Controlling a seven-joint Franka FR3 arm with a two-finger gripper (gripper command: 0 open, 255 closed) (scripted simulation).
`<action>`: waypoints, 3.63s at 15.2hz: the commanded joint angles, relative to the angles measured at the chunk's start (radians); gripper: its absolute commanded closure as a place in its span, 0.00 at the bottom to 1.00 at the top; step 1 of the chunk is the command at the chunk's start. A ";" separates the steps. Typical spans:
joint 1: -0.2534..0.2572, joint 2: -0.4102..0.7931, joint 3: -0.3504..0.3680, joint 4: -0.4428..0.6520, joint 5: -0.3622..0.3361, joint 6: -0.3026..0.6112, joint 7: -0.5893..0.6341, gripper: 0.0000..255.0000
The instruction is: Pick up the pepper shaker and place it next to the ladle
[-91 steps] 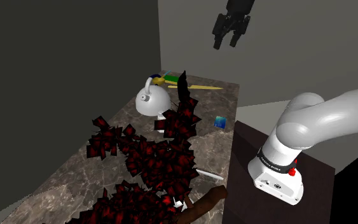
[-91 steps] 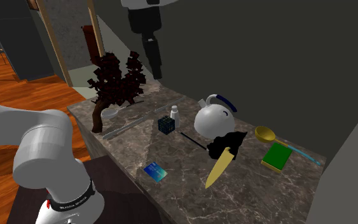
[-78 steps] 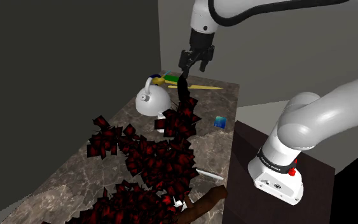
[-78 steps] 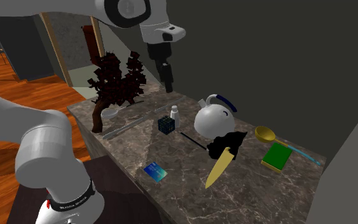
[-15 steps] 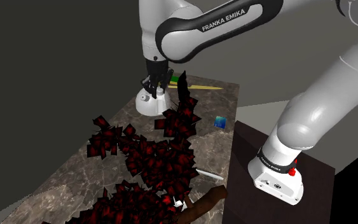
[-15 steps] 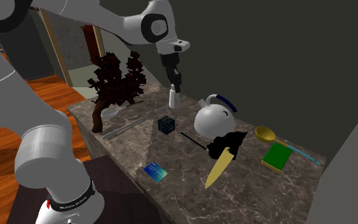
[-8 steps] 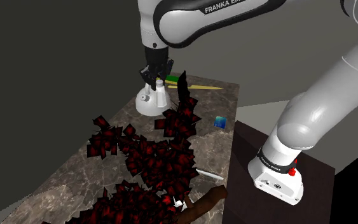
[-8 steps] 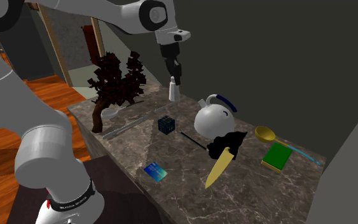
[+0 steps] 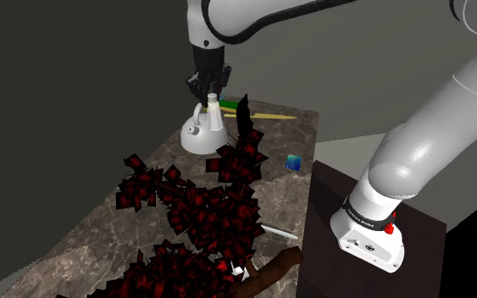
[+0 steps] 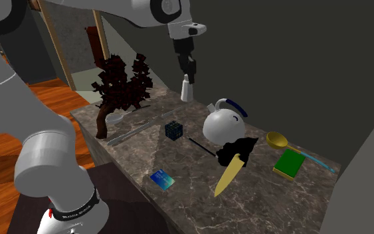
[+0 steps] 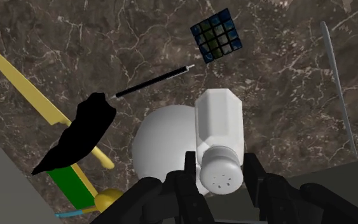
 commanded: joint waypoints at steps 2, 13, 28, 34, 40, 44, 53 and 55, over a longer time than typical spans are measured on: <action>-0.030 0.052 -0.034 0.048 -0.020 0.006 -0.054 1.00; -0.124 0.292 -0.133 0.309 -0.074 -0.005 -0.233 1.00; -0.189 0.574 -0.193 0.607 -0.104 -0.012 -0.364 1.00; -0.191 0.578 -0.195 0.533 -0.109 0.066 -0.355 1.00; -0.192 0.591 -0.197 0.471 -0.116 0.140 -0.345 1.00; -0.192 0.604 -0.200 0.436 -0.122 0.188 -0.338 1.00; -0.190 0.644 -0.206 0.371 -0.139 0.291 -0.320 1.00; -0.190 0.651 -0.208 0.364 -0.141 0.305 -0.317 1.00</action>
